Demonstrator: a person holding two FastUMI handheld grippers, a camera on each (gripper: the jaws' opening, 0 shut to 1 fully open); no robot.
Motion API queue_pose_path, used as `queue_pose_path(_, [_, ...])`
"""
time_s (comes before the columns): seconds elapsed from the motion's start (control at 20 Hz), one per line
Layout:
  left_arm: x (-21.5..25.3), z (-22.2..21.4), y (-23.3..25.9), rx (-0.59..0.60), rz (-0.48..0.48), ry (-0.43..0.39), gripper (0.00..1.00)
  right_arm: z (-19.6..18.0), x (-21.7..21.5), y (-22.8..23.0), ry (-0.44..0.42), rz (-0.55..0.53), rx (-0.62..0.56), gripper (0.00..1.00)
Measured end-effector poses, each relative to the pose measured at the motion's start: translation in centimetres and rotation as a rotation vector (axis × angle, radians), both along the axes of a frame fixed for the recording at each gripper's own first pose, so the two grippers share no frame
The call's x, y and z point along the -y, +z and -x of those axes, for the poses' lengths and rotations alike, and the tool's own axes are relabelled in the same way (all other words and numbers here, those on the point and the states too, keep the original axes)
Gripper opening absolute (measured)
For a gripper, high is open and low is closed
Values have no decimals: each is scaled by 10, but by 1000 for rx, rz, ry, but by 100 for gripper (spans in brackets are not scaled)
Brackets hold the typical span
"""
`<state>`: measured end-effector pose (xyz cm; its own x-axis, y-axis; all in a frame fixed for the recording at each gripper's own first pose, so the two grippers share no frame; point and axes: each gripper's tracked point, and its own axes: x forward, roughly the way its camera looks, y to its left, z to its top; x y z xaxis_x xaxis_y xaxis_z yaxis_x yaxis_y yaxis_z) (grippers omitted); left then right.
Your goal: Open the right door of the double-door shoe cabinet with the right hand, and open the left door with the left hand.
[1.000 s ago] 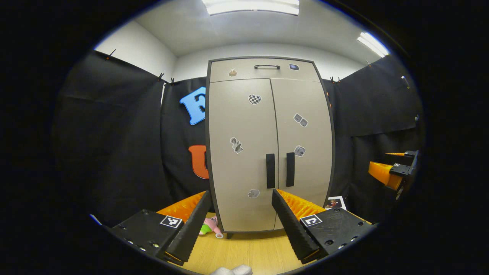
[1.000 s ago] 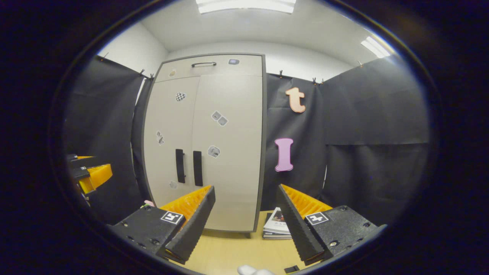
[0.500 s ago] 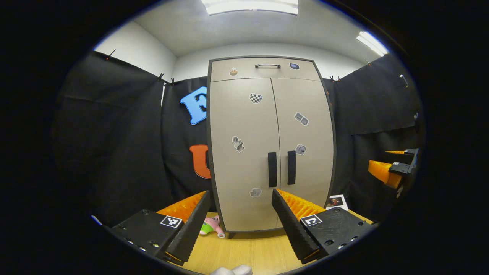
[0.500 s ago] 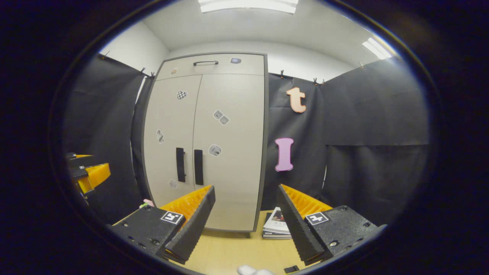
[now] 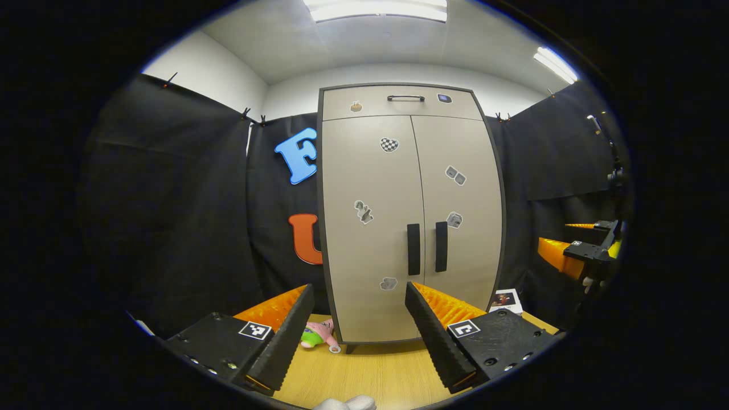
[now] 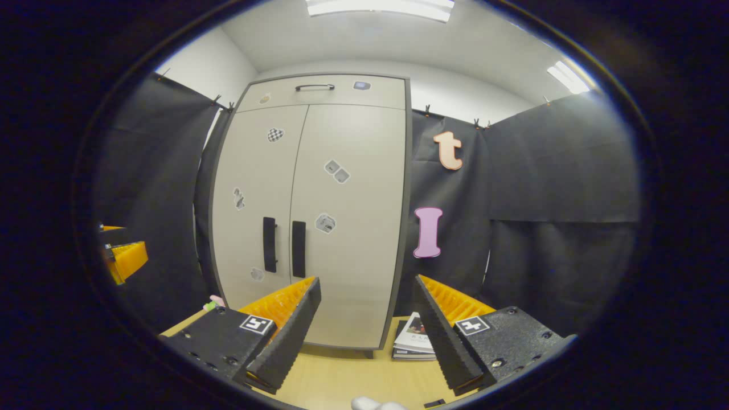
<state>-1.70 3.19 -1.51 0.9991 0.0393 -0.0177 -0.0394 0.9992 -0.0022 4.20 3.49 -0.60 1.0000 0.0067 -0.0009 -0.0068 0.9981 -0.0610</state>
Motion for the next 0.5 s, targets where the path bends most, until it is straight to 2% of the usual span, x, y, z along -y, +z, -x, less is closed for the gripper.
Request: queue_pose_path(0.5, [-39, 25, -24, -60, -11, 75, 96, -131, -91, -18, 57, -20, -37, 100])
